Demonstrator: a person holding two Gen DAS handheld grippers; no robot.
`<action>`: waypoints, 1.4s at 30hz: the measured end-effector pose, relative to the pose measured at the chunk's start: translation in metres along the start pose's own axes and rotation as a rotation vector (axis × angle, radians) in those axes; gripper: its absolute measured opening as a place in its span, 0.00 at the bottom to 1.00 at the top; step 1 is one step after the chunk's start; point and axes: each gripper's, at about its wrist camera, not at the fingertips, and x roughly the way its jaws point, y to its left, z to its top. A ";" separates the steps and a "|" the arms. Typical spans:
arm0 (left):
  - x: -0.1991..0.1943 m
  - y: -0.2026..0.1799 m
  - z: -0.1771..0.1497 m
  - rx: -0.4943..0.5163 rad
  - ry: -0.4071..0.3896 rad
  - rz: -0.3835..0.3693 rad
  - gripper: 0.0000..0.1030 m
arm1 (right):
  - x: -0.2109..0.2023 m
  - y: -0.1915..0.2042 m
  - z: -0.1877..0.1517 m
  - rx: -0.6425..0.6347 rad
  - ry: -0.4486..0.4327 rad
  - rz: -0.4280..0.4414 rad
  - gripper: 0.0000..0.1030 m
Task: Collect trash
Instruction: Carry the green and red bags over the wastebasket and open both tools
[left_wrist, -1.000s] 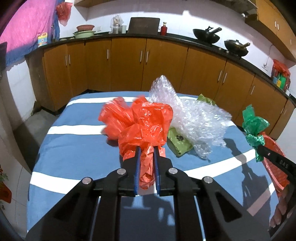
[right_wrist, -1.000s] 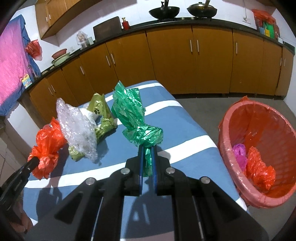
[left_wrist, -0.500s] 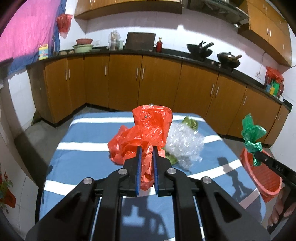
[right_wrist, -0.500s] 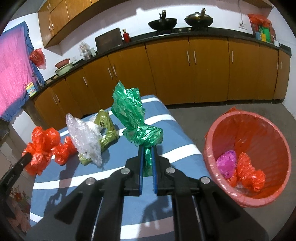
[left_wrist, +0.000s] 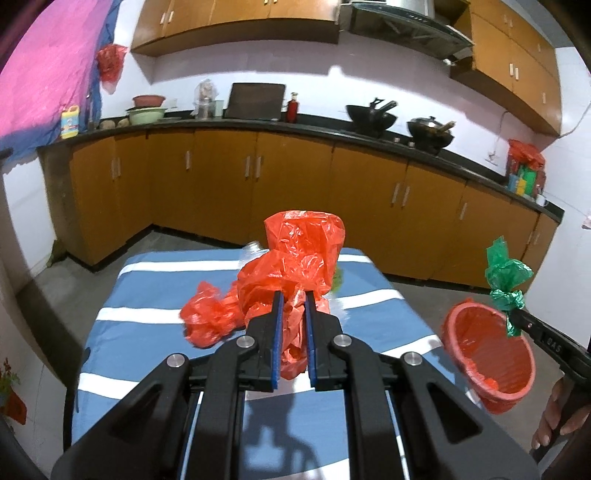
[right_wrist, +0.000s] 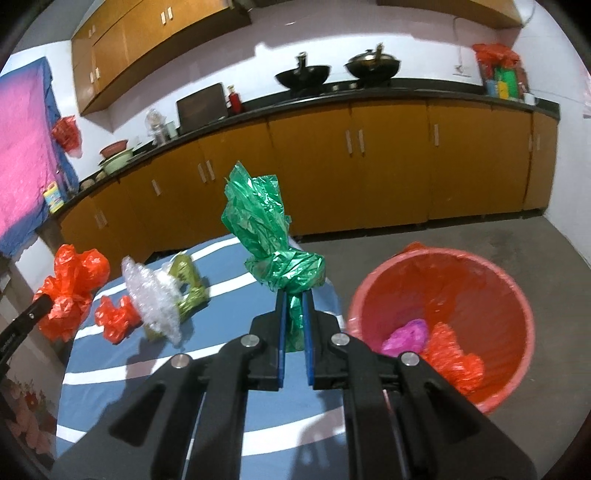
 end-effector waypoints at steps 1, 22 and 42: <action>-0.001 -0.007 0.002 0.004 -0.004 -0.017 0.10 | -0.005 -0.008 0.002 0.007 -0.009 -0.013 0.09; 0.045 -0.198 -0.015 0.139 0.101 -0.354 0.10 | -0.041 -0.149 -0.002 0.130 -0.032 -0.218 0.09; 0.081 -0.269 -0.045 0.240 0.197 -0.432 0.10 | -0.012 -0.184 -0.005 0.181 -0.009 -0.225 0.09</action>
